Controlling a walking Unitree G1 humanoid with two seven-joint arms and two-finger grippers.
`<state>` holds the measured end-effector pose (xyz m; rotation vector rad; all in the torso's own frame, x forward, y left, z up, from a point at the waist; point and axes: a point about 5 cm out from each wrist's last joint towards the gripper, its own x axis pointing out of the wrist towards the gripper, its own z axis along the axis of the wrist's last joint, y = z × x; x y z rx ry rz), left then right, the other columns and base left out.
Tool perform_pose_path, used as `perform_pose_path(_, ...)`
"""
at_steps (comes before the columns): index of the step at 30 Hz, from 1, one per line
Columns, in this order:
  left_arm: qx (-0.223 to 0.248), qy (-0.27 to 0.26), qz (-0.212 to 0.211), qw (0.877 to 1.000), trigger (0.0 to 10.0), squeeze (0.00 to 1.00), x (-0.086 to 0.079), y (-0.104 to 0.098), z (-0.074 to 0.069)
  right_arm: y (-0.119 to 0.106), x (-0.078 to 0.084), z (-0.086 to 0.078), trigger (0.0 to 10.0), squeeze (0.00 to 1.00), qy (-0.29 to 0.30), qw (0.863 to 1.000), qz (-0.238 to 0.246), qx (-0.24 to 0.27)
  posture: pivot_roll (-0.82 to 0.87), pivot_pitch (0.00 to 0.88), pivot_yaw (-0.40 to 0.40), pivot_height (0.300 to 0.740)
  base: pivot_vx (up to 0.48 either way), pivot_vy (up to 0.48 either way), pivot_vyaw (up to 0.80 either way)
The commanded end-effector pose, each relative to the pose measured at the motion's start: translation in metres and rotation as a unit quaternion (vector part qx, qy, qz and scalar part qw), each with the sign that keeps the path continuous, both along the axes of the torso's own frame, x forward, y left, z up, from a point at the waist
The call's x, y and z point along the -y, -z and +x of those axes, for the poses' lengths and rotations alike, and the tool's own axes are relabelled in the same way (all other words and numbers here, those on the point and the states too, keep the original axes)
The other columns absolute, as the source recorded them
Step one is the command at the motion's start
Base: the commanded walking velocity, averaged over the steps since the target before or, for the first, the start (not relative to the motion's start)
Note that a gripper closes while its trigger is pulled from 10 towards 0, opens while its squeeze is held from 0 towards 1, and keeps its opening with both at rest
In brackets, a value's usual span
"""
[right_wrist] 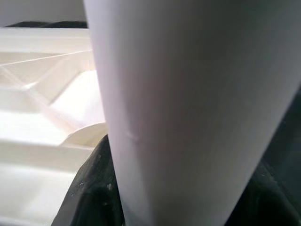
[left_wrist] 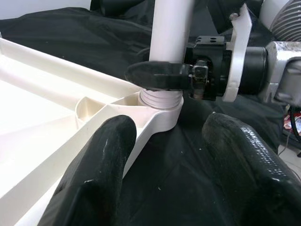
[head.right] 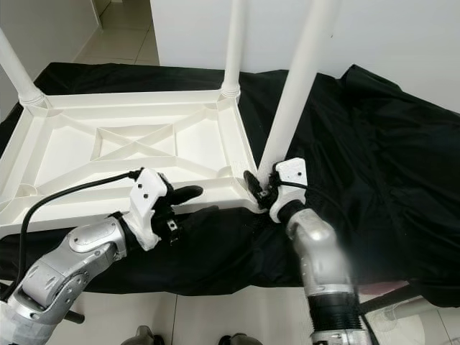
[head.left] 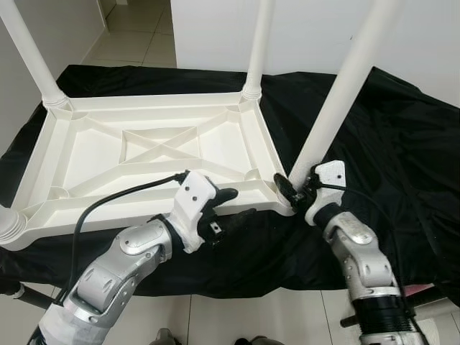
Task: Building children table
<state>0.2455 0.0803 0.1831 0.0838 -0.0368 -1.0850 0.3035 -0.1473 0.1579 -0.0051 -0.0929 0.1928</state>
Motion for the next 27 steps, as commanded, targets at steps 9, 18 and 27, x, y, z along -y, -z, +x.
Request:
perform_pose_path(9, -0.001, 0.034, 0.007, 0.999, 10.0, 0.0, 0.001, 0.001, -0.003, 0.015, -0.023, -0.011, 10.0, 0.0, 0.114, 0.991, 0.052, -0.048, 0.0, 0.074, -0.041, 0.74, 0.0, 0.0, 0.0)
perform_pose_path(18, 0.002, 0.033, 0.006, 0.999, 10.0, 0.0, 0.001, 0.0, -0.001, 0.005, -0.008, -0.011, 10.0, 1.0, 0.08, 0.995, 0.049, -0.014, -0.02, 0.072, -0.04, 0.74, 0.0, 0.0, 0.0)
perform_pose_path(27, 0.004, 0.03, 0.005, 1.0, 10.0, 0.0, 0.0, -0.001, 0.002, -0.001, 0.012, -0.014, 10.0, 0.0, -0.034, 0.999, 0.004, -0.001, -0.03, 0.083, -0.039, 0.74, 0.0, 0.0, 0.0)
